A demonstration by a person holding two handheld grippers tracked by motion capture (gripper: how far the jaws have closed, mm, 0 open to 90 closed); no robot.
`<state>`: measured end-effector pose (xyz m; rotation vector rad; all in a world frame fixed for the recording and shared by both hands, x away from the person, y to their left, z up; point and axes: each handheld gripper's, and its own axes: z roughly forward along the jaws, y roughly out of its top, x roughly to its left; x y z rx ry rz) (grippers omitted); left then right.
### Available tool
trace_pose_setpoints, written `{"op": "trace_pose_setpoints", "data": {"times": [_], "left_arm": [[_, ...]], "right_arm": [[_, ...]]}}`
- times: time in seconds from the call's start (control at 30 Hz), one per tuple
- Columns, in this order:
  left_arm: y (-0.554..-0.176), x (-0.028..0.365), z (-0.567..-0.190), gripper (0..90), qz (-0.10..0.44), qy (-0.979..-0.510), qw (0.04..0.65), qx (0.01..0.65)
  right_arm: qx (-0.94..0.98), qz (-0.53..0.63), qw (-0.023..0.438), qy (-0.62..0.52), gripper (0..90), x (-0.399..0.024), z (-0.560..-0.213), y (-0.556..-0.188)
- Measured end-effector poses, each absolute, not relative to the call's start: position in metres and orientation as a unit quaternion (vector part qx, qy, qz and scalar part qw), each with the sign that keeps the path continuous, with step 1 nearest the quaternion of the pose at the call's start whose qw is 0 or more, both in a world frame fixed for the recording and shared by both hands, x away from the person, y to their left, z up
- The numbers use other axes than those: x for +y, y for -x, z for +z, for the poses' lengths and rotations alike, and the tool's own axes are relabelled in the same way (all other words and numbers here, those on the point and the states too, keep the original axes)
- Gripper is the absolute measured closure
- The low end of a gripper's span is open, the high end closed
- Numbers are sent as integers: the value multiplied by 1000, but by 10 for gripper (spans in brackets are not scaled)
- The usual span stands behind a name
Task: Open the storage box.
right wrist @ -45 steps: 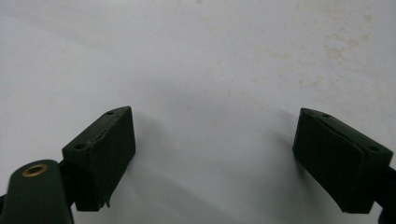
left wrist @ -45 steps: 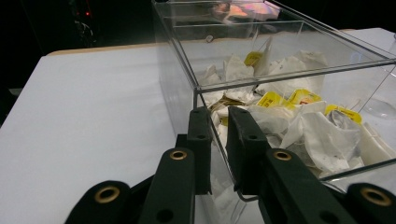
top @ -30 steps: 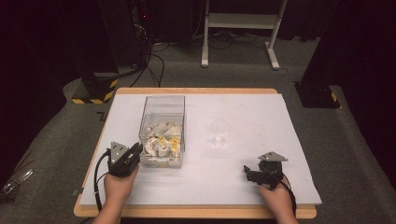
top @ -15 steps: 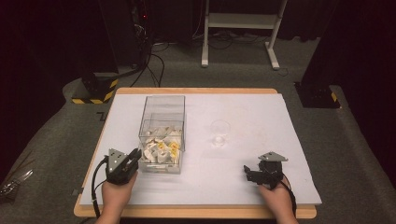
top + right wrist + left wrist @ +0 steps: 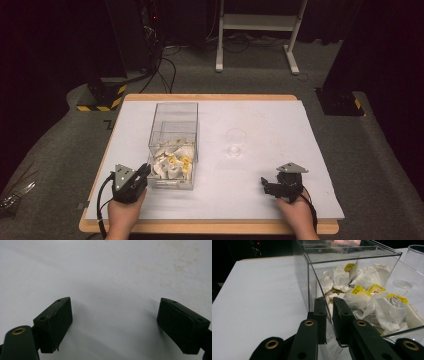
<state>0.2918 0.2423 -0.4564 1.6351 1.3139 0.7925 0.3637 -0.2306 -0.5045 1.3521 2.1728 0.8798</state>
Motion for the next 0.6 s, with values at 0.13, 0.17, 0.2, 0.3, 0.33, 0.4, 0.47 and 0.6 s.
{"op": "trace_pose_setpoints", "data": {"times": [0.13, 0.17, 0.2, 0.3, 0.33, 0.4, 0.47, 0.6], "left_arm": [[-289, 242, -456, 815, 314, -656, 435, 530], [-288, 242, -456, 815, 314, -657, 434, 530], [-288, 242, -456, 815, 314, -658, 434, 530], [-285, 241, -455, 816, 312, -657, 434, 532], [-283, 241, -455, 816, 313, -657, 434, 531], [-280, 240, -456, 815, 314, -657, 435, 530], [-278, 240, -456, 815, 315, -657, 434, 530], [-274, 239, -456, 815, 316, -656, 433, 531]], "right_arm": [[784, 317, 216, -488, 132, -231, -505, -364], [784, 317, 216, -488, 132, -231, -505, -364], [784, 317, 216, -488, 132, -231, -505, -364], [783, 317, 216, -489, 132, -230, -505, -364], [784, 317, 216, -488, 132, -231, -505, -364], [783, 317, 216, -489, 132, -230, -505, -364], [784, 317, 216, -488, 132, -231, -505, -364], [784, 317, 216, -488, 132, -231, -505, -364]]}}
